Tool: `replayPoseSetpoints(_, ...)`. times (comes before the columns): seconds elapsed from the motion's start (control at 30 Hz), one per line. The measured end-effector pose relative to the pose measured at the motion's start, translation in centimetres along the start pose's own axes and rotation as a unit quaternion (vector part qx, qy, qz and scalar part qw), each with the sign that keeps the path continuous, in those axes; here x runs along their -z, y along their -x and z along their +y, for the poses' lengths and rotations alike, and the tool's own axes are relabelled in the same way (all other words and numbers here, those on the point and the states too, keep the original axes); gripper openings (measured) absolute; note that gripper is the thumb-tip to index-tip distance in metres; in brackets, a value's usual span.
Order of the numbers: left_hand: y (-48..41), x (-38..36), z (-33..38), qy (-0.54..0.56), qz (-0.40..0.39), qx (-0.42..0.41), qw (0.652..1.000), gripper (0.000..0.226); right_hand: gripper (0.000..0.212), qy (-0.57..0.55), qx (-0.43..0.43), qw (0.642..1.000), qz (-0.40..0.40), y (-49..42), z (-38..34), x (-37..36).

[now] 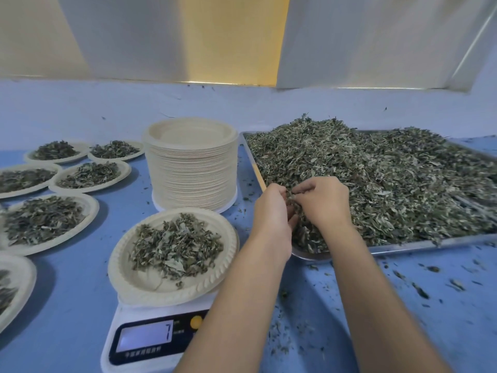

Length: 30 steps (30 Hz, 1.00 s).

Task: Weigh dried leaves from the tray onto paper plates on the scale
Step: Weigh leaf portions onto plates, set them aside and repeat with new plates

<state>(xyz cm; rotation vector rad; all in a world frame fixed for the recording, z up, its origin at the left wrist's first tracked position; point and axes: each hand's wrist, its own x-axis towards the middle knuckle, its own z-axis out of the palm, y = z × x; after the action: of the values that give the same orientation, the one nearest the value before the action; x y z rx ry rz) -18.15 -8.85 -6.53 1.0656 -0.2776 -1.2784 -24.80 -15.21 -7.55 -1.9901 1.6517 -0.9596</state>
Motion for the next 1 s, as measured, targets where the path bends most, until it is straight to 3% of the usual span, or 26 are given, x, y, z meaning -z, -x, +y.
replayPoseSetpoints(0.2,0.1,0.3,0.2,0.034,-0.005,0.004,0.999,0.029,0.017,-0.013,-0.013,1.000,-0.006,-0.1,0.1,0.0)
replayPoseSetpoints(0.33,0.2,0.5,0.4,0.035,-0.006,-0.003,0.999,0.022,0.017,0.002,-0.013,1.000,0.002,0.1,0.2,-0.5)
replayPoseSetpoints(0.47,0.2,0.9,0.6,0.037,-0.005,-0.008,0.999,0.038,0.020,0.052,0.001,0.998,0.021,0.4,0.2,-0.7)
replayPoseSetpoints(0.6,0.2,1.1,0.8,0.058,-0.008,-0.011,0.998,0.043,0.018,0.011,0.008,1.000,0.020,0.4,0.2,-1.1)
replayPoseSetpoints(0.73,0.5,1.3,1.3,0.069,-0.008,-0.031,0.997,0.045,0.015,-0.130,0.026,0.989,0.073,0.4,-0.5,-1.0)
replayPoseSetpoints(0.8,0.8,1.5,1.9,0.073,-0.008,-0.043,0.996,0.044,0.014,-0.271,0.004,0.962,0.033,0.6,-1.4,-0.8)
replayPoseSetpoints(0.87,1.5,1.9,2.9,0.081,-0.010,-0.066,0.994,0.038,0.016,-0.405,-0.020,0.913,-0.045,1.3,-2.5,-0.6)
replayPoseSetpoints(0.93,2.4,2.8,4.4,0.083,-0.004,-0.103,0.991,0.032,0.016,-0.467,-0.011,0.878,-0.102,2.2,-3.9,-0.8)
replayPoseSetpoints(1.0,3.2,4.4,6.0,0.081,0.014,-0.151,0.985,0.032,0.016,-0.472,0.016,0.871,-0.132,3.1,-5.3,-1.2)
